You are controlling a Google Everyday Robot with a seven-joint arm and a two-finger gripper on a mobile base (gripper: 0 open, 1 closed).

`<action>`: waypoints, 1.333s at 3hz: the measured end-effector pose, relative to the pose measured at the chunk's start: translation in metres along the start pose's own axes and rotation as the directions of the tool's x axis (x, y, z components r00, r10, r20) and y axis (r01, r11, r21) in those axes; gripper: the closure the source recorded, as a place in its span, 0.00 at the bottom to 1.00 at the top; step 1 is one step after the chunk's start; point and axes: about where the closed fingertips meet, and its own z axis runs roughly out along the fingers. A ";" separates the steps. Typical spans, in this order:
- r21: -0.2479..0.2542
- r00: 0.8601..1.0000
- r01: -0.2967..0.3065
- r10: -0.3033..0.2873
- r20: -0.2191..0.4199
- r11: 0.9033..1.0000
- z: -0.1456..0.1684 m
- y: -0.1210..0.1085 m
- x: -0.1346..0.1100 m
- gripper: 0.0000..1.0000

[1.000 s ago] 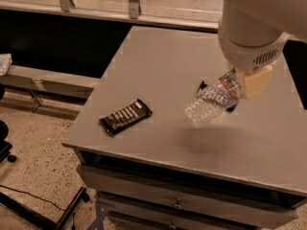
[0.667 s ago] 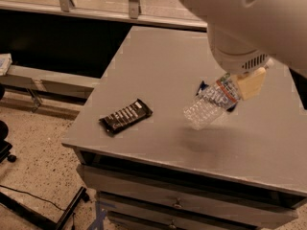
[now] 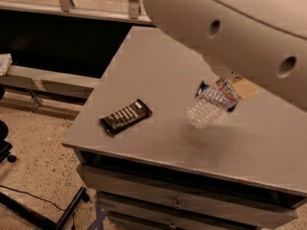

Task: Place water bottle upright

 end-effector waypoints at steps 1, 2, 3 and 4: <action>0.001 0.998 -0.009 0.009 -0.054 1.000 0.003 -0.001 0.001 1.00; 0.002 0.995 -0.015 0.015 -0.100 1.000 0.008 -0.002 0.002 1.00; 0.004 0.990 -0.019 0.019 -0.138 1.000 0.012 -0.004 0.002 1.00; 0.007 0.985 -0.023 0.024 -0.168 1.000 0.015 -0.006 0.003 1.00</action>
Offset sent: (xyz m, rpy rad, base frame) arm 0.0027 -0.0110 -0.0084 -0.1423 -0.0393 -0.0913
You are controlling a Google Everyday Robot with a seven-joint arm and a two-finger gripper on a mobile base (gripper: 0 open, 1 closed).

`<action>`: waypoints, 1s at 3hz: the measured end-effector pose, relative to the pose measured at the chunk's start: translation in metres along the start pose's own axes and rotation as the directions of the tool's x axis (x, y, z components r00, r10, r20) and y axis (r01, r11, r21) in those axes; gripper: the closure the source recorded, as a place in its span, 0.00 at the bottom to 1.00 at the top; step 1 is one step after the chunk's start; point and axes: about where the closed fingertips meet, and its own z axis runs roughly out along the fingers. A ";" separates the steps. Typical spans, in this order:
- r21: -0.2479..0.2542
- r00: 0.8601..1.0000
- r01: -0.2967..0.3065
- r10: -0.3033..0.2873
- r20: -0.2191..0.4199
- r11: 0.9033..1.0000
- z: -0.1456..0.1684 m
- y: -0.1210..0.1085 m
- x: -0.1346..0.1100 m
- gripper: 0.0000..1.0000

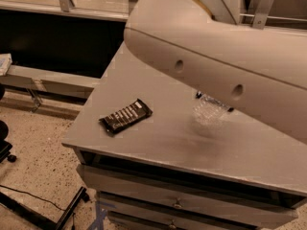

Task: Place water bottle upright

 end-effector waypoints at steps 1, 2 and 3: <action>0.006 1.000 0.001 -0.001 -0.026 1.000 0.002 -0.001 0.000 1.00; 0.016 0.998 0.021 -0.020 -0.055 1.000 0.005 -0.001 0.001 1.00; 0.023 0.995 0.048 -0.045 -0.089 0.999 0.007 -0.001 0.004 1.00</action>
Offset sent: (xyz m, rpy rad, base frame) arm -0.0049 -0.0129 0.0001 -0.1210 -0.0061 -0.0175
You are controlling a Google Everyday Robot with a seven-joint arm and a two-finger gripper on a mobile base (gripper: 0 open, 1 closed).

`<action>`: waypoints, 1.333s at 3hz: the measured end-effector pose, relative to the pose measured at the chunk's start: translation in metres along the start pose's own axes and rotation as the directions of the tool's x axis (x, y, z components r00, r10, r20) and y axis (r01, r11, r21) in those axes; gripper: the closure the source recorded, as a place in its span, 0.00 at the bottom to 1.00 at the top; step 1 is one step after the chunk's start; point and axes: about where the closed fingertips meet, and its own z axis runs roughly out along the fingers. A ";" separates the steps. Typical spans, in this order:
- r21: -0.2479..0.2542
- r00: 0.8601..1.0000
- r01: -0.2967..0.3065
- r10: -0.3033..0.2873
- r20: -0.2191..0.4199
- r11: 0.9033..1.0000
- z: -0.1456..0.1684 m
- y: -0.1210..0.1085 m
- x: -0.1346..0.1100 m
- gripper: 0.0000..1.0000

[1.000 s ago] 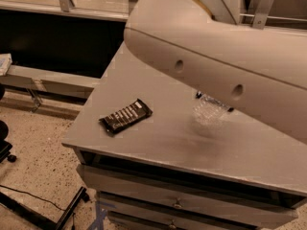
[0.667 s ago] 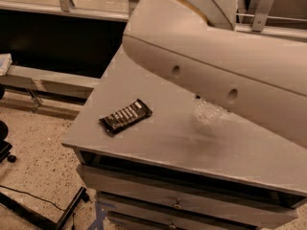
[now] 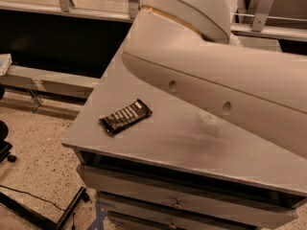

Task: Place water bottle upright

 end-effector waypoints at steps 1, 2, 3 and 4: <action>0.014 0.999 0.033 -0.033 -0.018 0.999 0.000 0.002 0.002 1.00; 0.025 0.998 0.064 -0.063 -0.029 0.998 -0.001 0.004 0.002 1.00; 0.029 0.996 0.078 -0.077 -0.034 0.997 -0.002 0.006 0.002 1.00; 0.030 0.996 0.081 -0.080 -0.042 0.996 -0.002 0.007 0.003 1.00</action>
Offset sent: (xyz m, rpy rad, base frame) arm -0.0147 -0.0083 0.0029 -0.1015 0.0346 0.0432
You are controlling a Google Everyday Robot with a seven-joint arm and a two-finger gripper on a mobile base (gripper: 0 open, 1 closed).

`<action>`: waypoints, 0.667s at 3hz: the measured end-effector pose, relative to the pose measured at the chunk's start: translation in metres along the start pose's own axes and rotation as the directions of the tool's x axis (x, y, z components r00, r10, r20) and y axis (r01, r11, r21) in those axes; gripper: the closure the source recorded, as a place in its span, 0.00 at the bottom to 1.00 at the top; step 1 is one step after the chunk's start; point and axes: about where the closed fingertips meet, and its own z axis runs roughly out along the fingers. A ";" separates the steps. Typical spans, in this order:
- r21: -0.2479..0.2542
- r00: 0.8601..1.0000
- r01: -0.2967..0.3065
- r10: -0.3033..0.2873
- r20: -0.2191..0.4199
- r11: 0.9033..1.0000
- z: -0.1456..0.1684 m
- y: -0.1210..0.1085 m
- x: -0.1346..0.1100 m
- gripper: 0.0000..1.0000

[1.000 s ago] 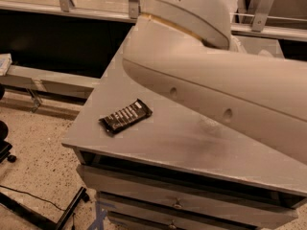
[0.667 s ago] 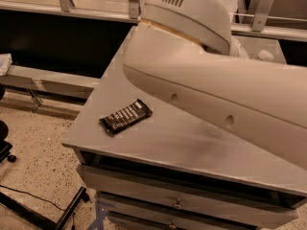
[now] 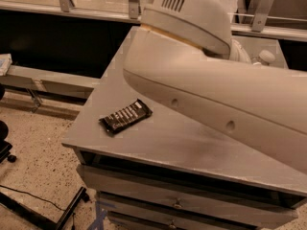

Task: Place water bottle upright

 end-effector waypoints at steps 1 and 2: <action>-0.002 1.000 -0.005 0.005 -0.025 1.000 0.001 -0.001 0.000 1.00; -0.002 0.998 -0.011 0.011 -0.058 1.000 0.004 -0.003 -0.002 1.00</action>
Offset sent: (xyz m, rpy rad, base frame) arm -0.0022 -0.0068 -0.0018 -0.0929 -0.0420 -0.0794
